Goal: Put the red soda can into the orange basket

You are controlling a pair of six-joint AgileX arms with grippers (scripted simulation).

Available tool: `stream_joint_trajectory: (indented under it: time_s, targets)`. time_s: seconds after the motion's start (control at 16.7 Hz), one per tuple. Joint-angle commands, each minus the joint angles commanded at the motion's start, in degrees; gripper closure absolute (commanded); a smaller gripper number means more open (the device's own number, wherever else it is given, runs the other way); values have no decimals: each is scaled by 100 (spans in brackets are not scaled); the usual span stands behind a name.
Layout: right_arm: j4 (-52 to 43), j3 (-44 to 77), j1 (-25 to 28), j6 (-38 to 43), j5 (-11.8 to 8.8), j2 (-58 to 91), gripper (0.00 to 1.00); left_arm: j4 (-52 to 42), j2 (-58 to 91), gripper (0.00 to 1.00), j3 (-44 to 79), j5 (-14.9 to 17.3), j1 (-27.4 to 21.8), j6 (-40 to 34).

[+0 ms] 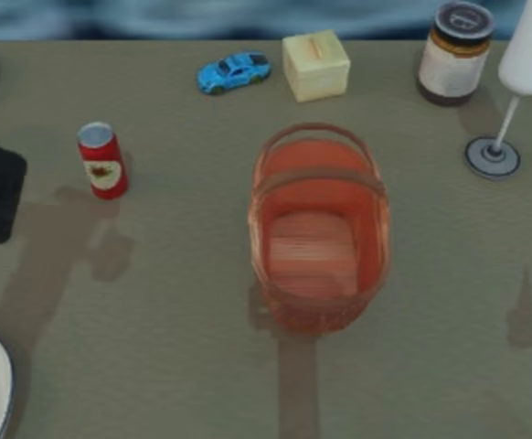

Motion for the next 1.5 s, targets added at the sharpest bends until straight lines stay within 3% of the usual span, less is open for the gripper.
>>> stream_joint_trajectory:
  time_s: [0.48, 0.84, 1.14, 1.5]
  targets:
    - [0, 0, 0, 0, 0, 0, 0, -2464, 4624, 0, 4709, 62, -264, 1143]
    - [0, 0, 0, 0, 0, 0, 0, -3878, 7663, 0, 7314, -104, -292, 1837]
    - [0, 0, 0, 0, 0, 0, 0, -4495, 8926, 0, 8377, -245, -269, 2143]
    - [0, 0, 0, 0, 0, 0, 0, -4526, 9010, 0, 8430, -252, -265, 2157]
